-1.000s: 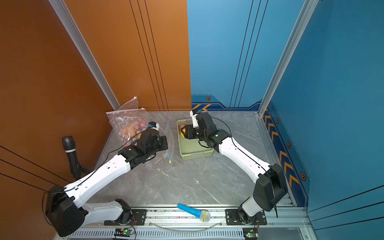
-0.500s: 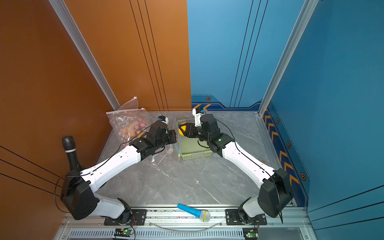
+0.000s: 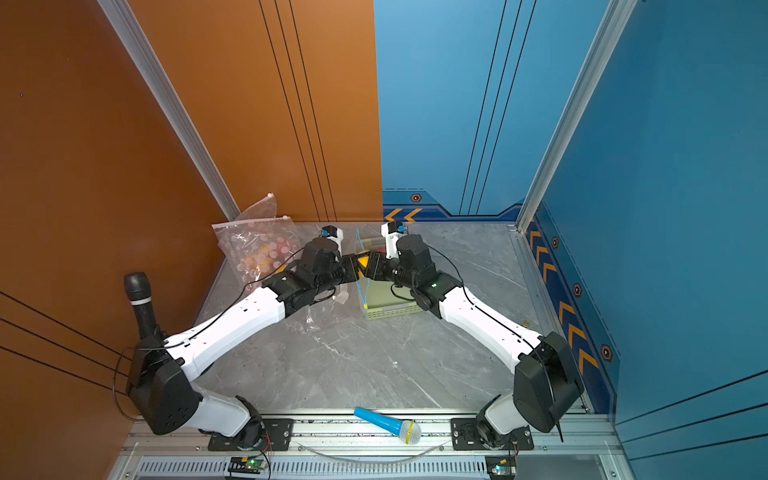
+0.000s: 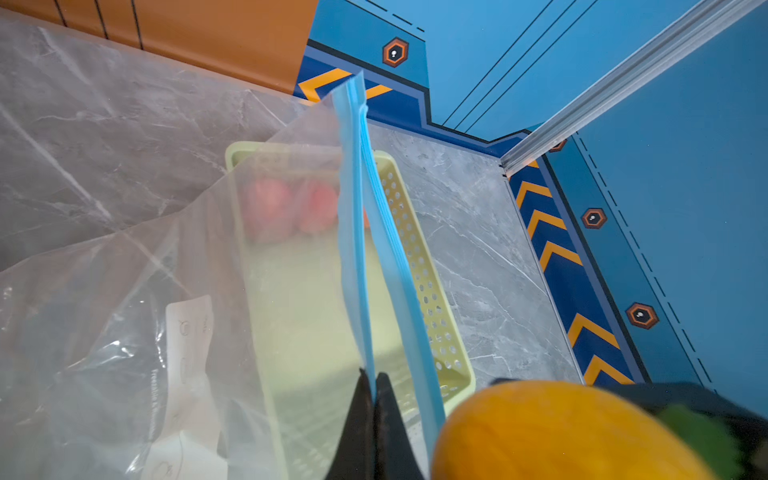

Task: Place the peach in a zip-top bag and seal the zipper
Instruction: Place the peach in the zipper food storage bag.

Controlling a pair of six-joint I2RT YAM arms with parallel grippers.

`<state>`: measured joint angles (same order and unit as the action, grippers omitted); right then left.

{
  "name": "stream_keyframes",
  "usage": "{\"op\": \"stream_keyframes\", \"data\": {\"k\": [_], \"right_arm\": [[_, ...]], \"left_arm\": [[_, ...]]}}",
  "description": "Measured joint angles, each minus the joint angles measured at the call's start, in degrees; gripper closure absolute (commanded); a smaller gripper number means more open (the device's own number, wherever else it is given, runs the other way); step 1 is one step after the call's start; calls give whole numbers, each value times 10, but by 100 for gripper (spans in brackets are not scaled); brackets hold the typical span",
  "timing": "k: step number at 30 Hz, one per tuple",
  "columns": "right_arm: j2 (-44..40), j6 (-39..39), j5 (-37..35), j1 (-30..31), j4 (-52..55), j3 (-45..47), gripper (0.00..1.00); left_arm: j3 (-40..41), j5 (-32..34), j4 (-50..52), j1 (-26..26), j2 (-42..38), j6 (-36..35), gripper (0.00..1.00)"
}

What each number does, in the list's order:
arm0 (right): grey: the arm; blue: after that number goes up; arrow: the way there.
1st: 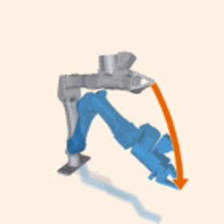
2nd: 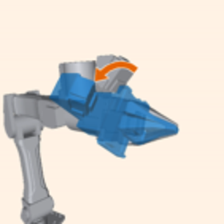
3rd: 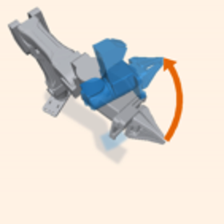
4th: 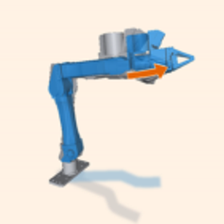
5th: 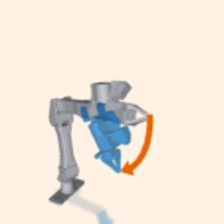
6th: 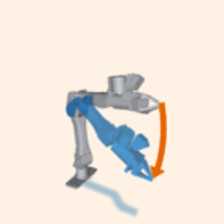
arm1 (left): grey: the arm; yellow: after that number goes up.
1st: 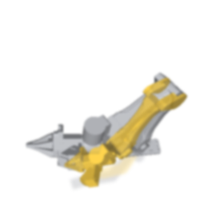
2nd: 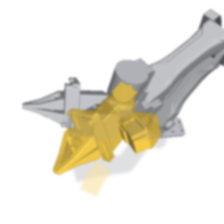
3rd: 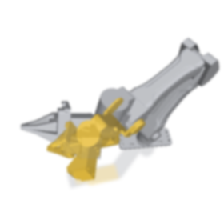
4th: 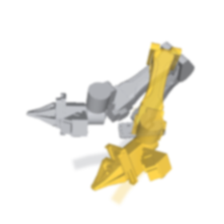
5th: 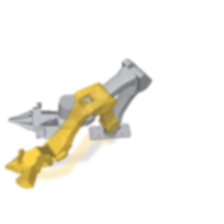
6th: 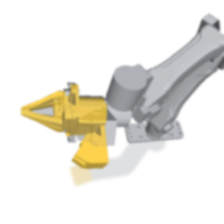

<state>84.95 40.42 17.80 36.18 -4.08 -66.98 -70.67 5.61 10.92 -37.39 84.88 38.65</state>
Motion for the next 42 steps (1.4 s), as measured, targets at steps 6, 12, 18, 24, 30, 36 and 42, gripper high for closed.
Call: {"op": "stream_keyframes", "data": {"k": [6,12,18,24,30,36,42], "right_arm": [[-11,1,-13,-26,0,47,74],[-31,-30,-46,-25,51,53,74],[-24,-68,-74,2,102,28,69],[1,-105,-96,26,149,-21,66],[28,-148,-93,31,178,-59,63],[56,-149,-91,9,194,-75,56],[62,-145,-81,0,213,-99,32]], "left_arm": [[-19,-7,-1,-13,20,0,100],[-24,-10,-5,-19,19,0,100],[-24,-13,-5,-20,17,5,100],[-24,-17,-5,-19,5,10,100],[-24,-32,-5,-19,-21,20,100],[-24,-43,11,-20,-55,26,100],[-19,-34,47,-21,-94,33,100]]}}
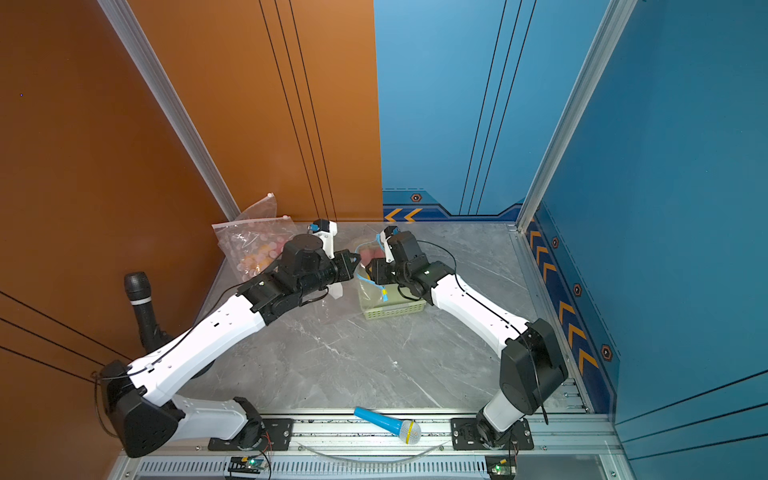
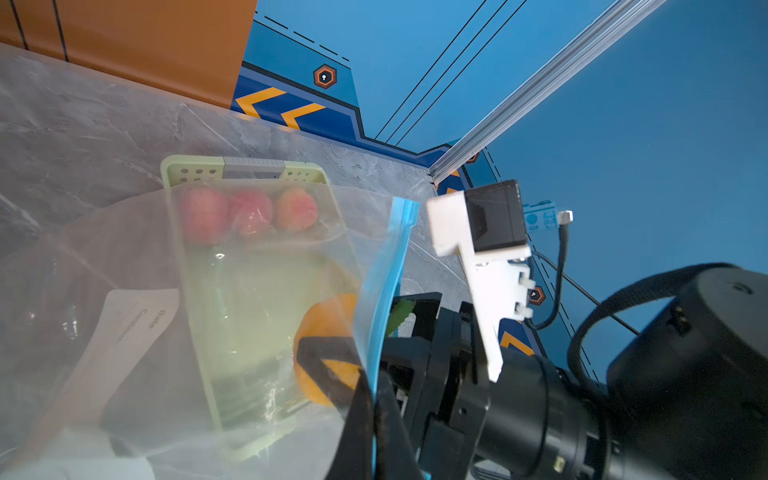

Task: Place the peach in a zip-top bag and seal the zipper
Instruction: Place the peach in the zipper food storage bag, then pick up the peach from the basket.

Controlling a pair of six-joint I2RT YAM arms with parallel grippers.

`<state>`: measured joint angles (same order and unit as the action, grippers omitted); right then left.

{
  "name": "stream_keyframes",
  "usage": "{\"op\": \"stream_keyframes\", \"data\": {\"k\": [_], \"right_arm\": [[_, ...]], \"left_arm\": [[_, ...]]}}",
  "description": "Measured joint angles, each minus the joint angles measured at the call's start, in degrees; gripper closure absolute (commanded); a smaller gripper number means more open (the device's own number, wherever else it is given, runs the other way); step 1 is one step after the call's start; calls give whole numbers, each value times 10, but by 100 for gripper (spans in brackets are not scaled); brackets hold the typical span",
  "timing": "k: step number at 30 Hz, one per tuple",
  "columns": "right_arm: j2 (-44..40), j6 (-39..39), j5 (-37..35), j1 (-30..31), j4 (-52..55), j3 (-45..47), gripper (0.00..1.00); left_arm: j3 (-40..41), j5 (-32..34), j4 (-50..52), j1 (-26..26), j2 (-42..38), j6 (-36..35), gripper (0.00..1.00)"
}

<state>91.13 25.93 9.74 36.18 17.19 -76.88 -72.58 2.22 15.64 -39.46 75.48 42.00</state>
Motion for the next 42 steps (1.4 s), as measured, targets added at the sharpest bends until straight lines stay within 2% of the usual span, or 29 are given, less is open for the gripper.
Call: {"op": "stream_keyframes", "data": {"k": [8,10,16,24,28,34,42], "right_arm": [[0,12,55,15,0,-23,16],[0,14,65,14,0,-23,17],[-2,26,85,1,-2,-24,32],[0,27,34,-55,22,-53,30],[60,7,-3,-56,42,-118,29],[205,-33,-47,-54,74,-216,31],[360,-70,-65,-49,106,-344,31]], "left_arm": [[45,16,9,14,-21,25,100],[54,16,9,21,-21,30,100],[58,15,9,35,-20,33,100],[80,16,7,70,-20,37,100],[90,17,7,81,-21,42,100],[93,16,-1,83,-22,44,100],[101,16,-12,83,-25,44,100]]}}
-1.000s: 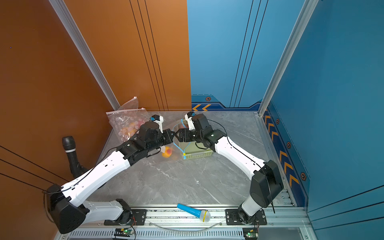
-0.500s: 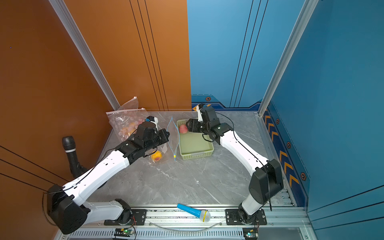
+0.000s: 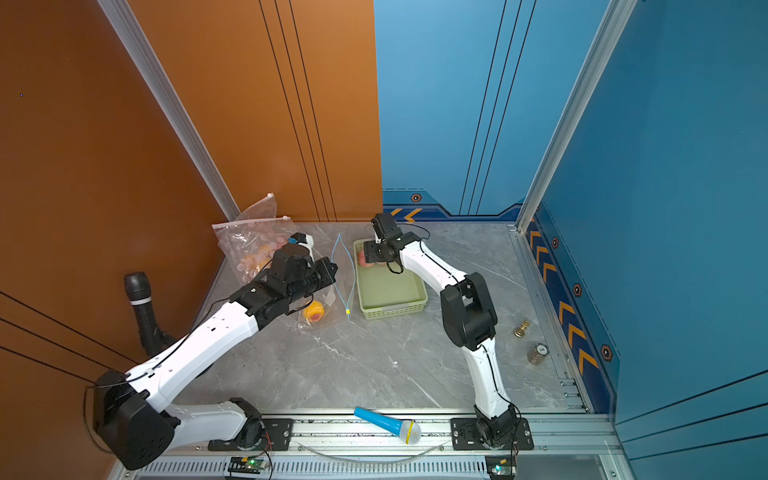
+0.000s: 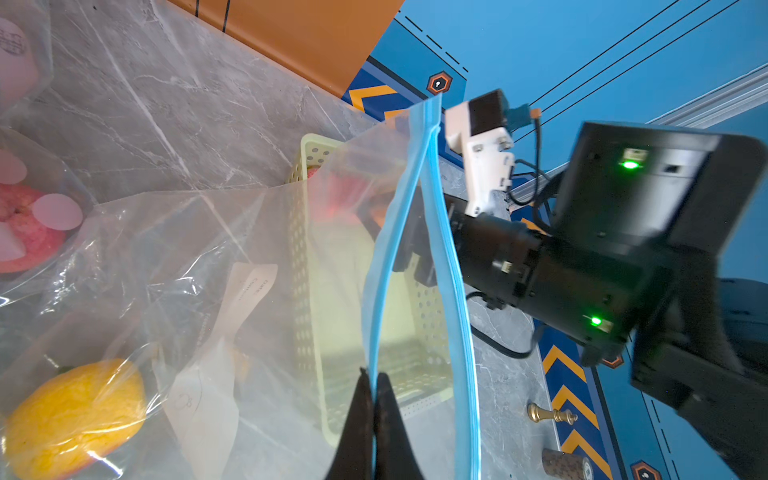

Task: Place the peach in a zip-top bag and seal the zipper
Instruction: Pick up the peach from the basket.

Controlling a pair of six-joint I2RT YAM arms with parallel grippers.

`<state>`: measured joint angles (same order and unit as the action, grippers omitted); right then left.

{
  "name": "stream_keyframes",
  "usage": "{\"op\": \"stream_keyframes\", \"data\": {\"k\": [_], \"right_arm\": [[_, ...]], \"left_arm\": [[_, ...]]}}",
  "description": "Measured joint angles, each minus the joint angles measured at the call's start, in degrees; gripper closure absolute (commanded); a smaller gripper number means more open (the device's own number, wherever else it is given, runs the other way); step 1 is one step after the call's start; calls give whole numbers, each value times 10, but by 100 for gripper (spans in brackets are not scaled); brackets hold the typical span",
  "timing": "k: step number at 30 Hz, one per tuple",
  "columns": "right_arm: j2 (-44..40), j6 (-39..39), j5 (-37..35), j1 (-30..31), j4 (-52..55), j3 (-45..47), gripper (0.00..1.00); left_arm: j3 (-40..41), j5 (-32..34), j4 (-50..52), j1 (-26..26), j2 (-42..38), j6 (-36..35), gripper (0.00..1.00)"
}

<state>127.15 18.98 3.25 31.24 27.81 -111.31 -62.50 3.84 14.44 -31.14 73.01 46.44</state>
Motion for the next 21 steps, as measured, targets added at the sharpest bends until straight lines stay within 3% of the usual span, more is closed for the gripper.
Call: {"op": "stream_keyframes", "data": {"k": [11,21], "right_arm": [[119,-25,-1,15,14,-115,34],[178,-33,-3,16,35,-192,31]], "left_arm": [[14,0,-9,0,-7,6,100],[25,0,-14,-1,-9,15,100]]}}
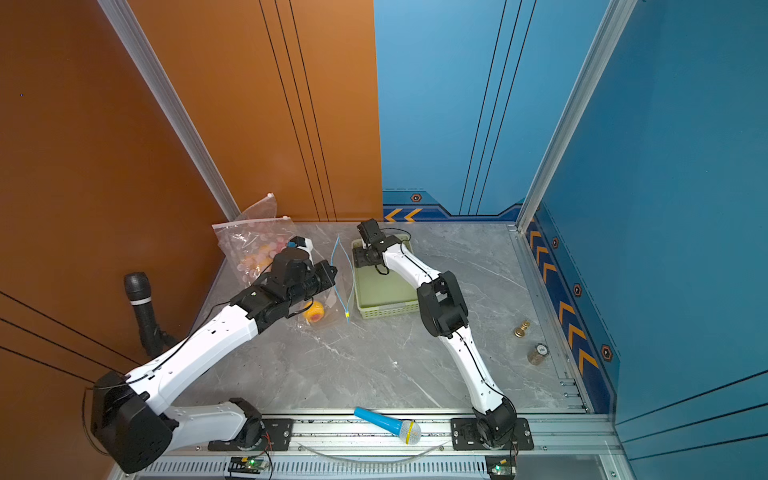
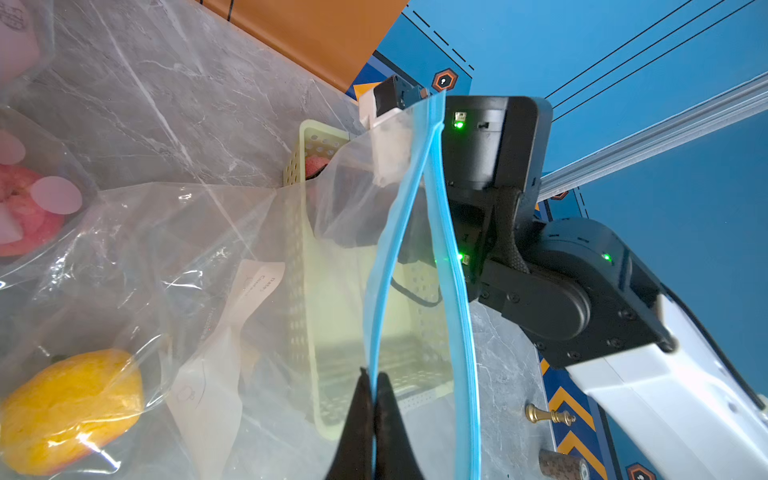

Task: Place the peach in a zip-top bag and seal the zipper
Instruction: Pick up the peach from the basket.

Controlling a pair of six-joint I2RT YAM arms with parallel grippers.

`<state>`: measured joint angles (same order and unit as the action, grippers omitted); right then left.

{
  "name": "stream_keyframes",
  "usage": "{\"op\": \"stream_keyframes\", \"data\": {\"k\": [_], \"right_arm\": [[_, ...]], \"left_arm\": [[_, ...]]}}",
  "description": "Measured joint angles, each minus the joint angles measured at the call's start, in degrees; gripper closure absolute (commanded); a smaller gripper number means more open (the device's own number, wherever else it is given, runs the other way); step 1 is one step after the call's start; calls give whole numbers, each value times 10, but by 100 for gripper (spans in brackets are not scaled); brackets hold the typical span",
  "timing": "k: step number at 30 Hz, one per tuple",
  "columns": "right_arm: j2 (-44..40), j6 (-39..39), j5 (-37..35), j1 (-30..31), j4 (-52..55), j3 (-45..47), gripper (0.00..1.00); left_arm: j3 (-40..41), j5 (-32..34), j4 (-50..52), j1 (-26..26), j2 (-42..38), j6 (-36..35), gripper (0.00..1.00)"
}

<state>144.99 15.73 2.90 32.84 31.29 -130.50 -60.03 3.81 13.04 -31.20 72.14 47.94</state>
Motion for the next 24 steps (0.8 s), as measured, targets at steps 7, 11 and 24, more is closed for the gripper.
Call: {"op": "stream_keyframes", "data": {"k": [7,11,24], "right_arm": [[19,-11,-2,-1,6,-10,50],[18,-14,-2,-3,7,-10,62],[-145,-13,-1,-3,-20,182,74]], "left_arm": [[0,0,0,0,0,2,100],[0,0,0,0,0,2,100],[0,0,0,0,0,1,100]]}}
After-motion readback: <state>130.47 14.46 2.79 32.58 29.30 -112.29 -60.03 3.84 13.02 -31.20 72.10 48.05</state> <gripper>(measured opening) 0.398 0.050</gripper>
